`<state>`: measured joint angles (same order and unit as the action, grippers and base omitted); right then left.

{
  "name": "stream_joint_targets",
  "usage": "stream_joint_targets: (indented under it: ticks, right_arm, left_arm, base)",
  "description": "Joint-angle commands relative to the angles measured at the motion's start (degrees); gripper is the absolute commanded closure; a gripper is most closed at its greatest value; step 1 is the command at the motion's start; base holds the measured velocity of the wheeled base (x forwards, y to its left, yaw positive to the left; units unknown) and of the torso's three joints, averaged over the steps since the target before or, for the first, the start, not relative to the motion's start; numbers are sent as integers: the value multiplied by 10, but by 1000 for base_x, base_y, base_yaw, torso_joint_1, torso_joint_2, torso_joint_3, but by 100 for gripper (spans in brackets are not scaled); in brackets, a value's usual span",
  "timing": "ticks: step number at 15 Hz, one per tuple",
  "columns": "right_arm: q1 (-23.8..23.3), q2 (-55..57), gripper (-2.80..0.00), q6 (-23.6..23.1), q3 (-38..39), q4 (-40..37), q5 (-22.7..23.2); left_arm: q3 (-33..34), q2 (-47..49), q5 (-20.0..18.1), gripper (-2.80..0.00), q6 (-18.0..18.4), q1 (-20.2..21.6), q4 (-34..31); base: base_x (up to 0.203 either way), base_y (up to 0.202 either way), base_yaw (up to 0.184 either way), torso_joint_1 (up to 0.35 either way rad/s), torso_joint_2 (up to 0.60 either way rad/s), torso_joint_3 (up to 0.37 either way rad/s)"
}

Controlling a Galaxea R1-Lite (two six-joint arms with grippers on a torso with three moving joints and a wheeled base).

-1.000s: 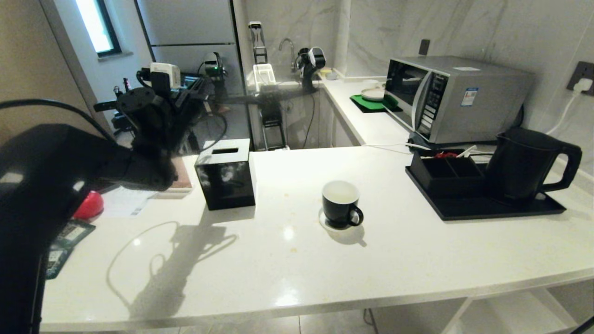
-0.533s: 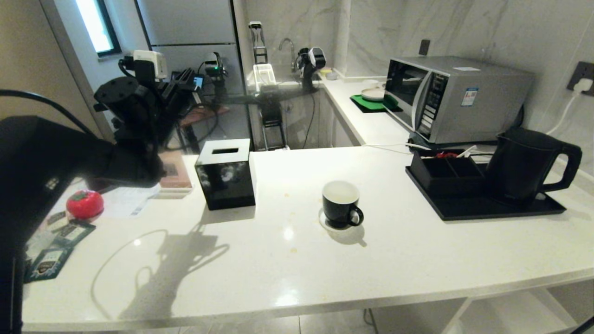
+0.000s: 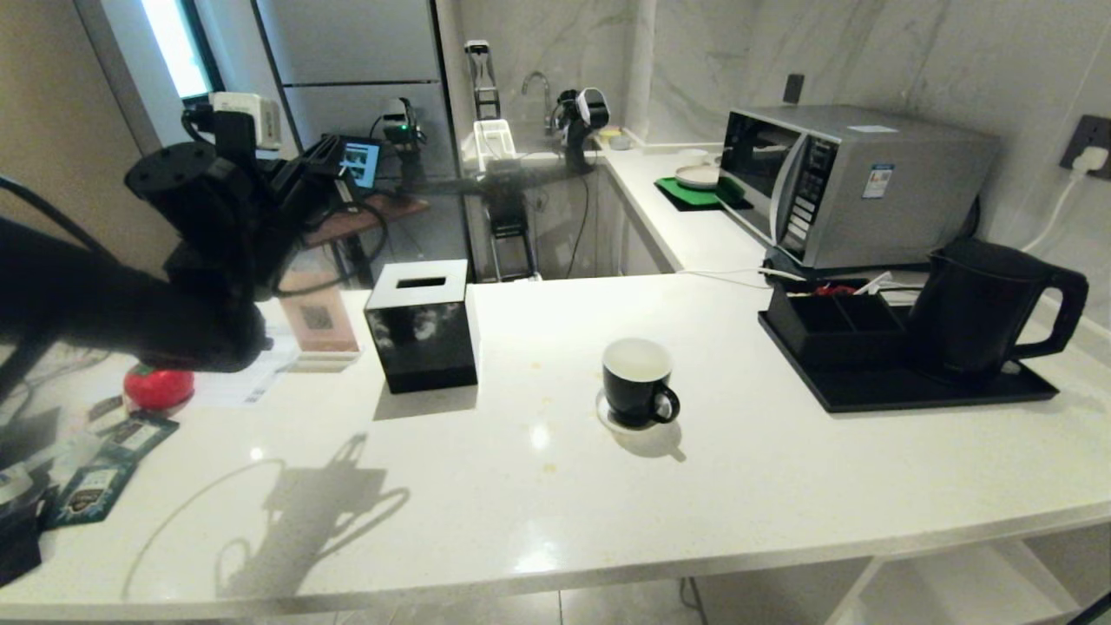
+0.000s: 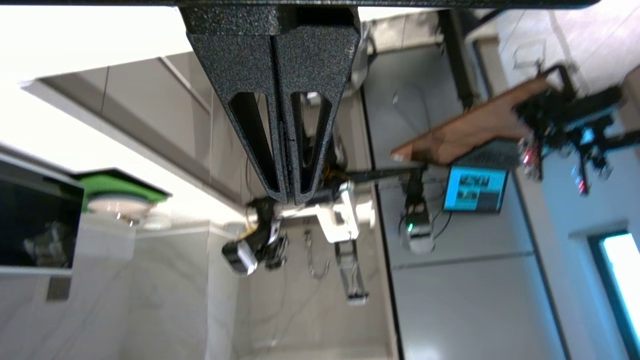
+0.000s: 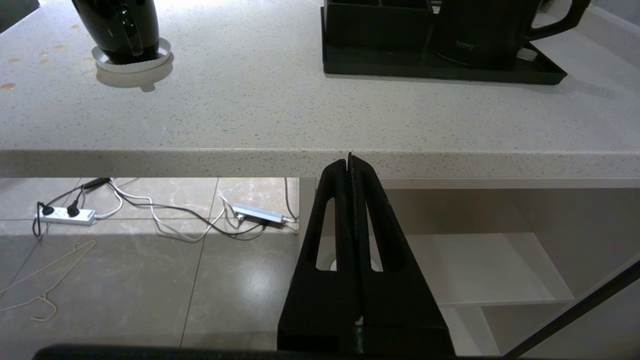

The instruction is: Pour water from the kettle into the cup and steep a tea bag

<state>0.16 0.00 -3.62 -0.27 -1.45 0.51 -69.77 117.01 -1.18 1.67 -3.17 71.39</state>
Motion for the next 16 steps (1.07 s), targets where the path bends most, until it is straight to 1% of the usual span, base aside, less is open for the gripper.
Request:
stream_joint_targets:
  ticks: [1,7,12,13,14,16]
  right_arm:
    - [0,1,0,-1,0,0,0]
    - [0,1,0,-1,0,0,0]
    - [0,1,0,-1,0,0,0]
    - [0,1,0,-1,0,0,0]
    - [0,1,0,-1,0,0,0]
    - [0,1,0,-1,0,0,0]
  left_arm:
    - [45,-39,0,0,0,2,4]
    - [190,-131,-1,0,-1,10,-1]
    - [276,-181,-9,0,-3,27,-2]
    - [287,-187,-10,0,-8,26,-1]
    - [294,-189,-17,0,-14,23,0]
    - [302,-190,-50,0,-14,20,0]
  base:
    - [0,0,0,0,0,0]
    - [0,0,0,0,0,0]
    - [0,0,0,0,0,0]
    - [0,0,0,0,0,0]
    - [0,0,0,0,0,0]
    - [0,0,0,0,0,0]
